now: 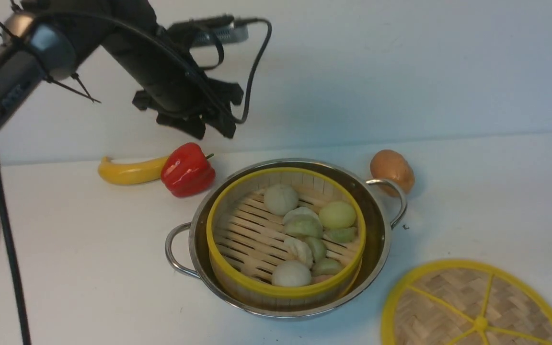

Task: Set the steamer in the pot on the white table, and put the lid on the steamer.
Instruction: 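Place the bamboo steamer basket with dumplings into the steel pot with the left gripper, then move the gripper down to the bamboo steamer lid and grasp its center knob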

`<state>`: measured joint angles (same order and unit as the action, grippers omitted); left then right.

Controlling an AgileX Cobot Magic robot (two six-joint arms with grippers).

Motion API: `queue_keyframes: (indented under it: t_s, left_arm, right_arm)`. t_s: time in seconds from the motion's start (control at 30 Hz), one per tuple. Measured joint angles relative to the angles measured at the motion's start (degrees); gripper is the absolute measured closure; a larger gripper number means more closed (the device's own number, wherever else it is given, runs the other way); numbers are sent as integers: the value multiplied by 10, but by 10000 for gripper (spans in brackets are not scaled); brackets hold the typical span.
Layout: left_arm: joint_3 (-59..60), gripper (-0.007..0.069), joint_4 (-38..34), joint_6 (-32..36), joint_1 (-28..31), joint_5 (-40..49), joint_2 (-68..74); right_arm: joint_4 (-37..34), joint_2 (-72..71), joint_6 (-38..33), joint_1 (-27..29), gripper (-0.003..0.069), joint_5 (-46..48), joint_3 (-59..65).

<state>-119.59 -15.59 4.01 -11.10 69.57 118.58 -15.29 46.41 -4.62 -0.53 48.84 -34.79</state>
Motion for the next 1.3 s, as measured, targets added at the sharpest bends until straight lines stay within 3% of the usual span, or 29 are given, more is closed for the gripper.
queue_keyframes:
  t_s: [0.13,0.37,0.43,0.63,0.83,1.07,1.3]
  left_arm:
    - [-7,286,34,11,0,0,-68]
    - [-8,592,114,25,0,1,-208]
    - [-8,632,134,26,0,1,-247]
    - [24,646,150,39,0,1,-344]
    - [158,646,150,51,0,-9,-473]
    - [493,645,151,54,0,-226,-706]
    - [753,645,156,24,0,-352,-839]
  right_arm:
    - [-22,40,-25,-3,410,9,0]
    - [-37,139,-60,-72,410,14,-31]
    - [-30,167,-60,-93,410,14,-49]
    - [0,243,-39,-130,410,13,-98]
    - [6,304,-34,-133,410,12,-103]
    - [5,344,-34,-133,410,4,-104]
    - [-5,364,-47,-133,410,-9,-104]
